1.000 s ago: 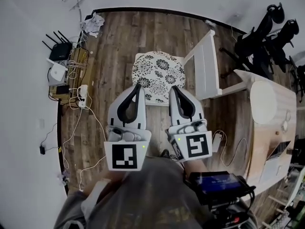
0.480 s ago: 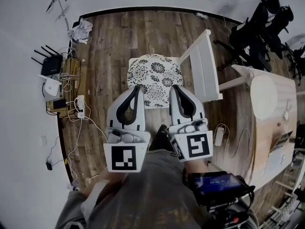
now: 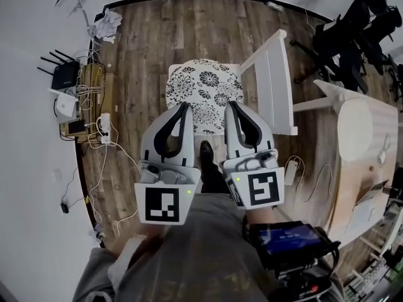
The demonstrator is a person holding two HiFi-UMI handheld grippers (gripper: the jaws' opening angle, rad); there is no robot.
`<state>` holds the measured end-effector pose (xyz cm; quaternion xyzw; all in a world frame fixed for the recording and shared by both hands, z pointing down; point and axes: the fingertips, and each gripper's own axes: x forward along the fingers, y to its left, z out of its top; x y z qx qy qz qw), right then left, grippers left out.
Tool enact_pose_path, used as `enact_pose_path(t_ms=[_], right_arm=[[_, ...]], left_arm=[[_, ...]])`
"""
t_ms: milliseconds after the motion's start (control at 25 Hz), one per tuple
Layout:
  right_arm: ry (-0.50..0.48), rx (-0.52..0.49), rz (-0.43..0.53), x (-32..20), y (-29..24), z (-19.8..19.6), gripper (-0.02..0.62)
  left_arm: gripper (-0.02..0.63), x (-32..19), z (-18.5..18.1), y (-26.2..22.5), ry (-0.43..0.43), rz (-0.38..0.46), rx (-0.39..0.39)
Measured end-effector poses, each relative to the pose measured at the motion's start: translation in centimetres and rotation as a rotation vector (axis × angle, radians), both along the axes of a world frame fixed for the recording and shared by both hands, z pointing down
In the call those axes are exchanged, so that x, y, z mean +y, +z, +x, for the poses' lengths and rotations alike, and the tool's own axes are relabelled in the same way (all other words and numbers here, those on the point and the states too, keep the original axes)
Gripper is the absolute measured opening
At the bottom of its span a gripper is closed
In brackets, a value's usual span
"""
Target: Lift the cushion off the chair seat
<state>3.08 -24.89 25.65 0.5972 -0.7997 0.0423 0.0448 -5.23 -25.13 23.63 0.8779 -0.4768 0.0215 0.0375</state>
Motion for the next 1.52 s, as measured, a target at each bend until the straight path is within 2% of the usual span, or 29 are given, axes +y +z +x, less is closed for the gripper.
enact_pose_path(t_ms=[160,360,720,1080,1520], right_arm=[[-0.002,-0.012,-0.024,-0.8,1.5,0.6,0.008],[-0.003,-0.016,-0.063,-1.4,3.6,0.8,0.008],[-0.011,-0.010,-0.134,-2.1,7.7,1.2,0.008],[0.000,-0.018,-0.206,-2.1,11.6,1.8,0.008],[0.031,-0.042,-0.280,-1.5,15.6,2.3,0.008]], left_arm=[[0.006,-0.9,0.7,1.1,0.008,-0.004,-0.010],[0.006,-1.7,0.7,3.4,0.003,-0.056,-0.029],[0.006,-3.3,1.0,6.5,-0.007,-0.097,-0.045],[0.006,-3.2,1.7,10.5,0.013,-0.179,-0.067],[0.006,-2.9,2.0,13.3,0.028,-0.238,-0.093]])
